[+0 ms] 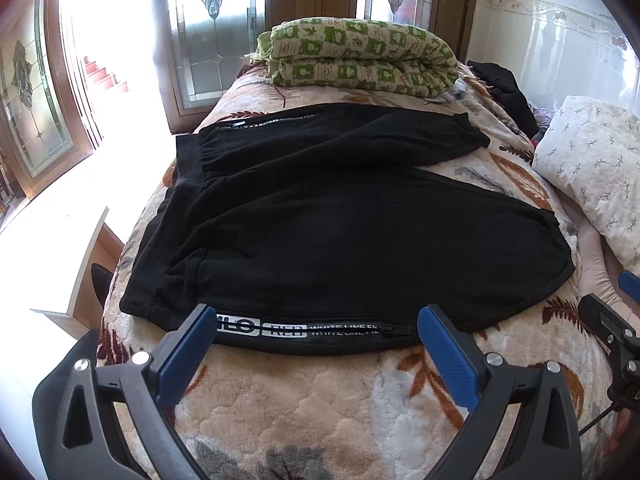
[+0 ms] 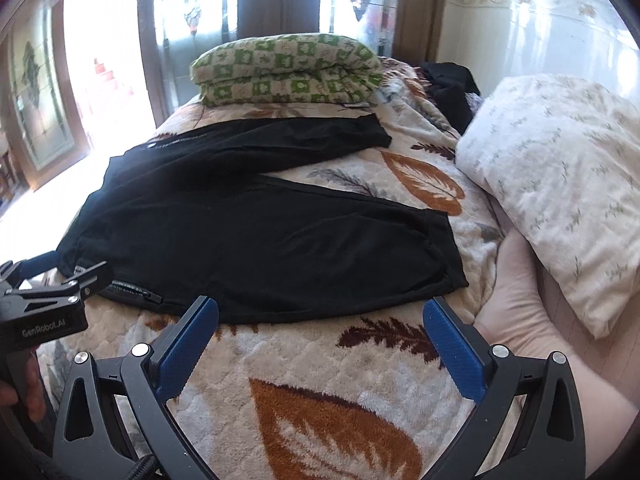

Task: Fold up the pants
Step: 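Lower both tools onto the pants waistband and close both grippers on it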

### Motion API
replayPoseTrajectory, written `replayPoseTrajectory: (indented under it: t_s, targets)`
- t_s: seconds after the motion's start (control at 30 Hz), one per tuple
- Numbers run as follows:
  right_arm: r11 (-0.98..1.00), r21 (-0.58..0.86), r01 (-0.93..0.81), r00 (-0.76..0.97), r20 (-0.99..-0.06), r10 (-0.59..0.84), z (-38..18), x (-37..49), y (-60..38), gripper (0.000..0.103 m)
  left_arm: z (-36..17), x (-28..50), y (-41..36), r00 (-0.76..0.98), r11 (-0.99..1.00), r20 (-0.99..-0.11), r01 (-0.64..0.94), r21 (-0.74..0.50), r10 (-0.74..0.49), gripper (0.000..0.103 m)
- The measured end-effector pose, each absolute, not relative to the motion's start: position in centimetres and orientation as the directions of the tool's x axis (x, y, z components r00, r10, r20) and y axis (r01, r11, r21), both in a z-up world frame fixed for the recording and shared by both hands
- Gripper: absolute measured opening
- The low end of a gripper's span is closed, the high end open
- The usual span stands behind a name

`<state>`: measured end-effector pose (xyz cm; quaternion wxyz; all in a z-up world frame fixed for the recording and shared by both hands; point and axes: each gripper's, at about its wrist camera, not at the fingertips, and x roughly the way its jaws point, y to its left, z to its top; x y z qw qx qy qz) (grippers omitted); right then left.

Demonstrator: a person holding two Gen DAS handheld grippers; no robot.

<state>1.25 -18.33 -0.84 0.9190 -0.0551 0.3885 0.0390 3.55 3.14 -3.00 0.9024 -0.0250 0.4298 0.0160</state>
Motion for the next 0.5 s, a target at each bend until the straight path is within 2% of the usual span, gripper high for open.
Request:
replayPoseTrajectory:
  t_s: [0.27, 0.5]
  targets:
    - [0.949, -0.052, -0.311, 0.612, -0.775, 0.158, -1.1, 5.5, -15.6, 0.103, -3.1, 6.3, 5.6, 0.614, 1.000, -0.789, -0.009, -0.012, -0.004, 0.102]
    - [0.948, -0.035, -0.315, 0.637, -0.749, 0.184, -0.1, 8.1, -14.9, 0.103, -2.5, 9.7, 9.9, 0.609, 1.000, -0.793, -0.020, 0.001, 0.013, 0.102]
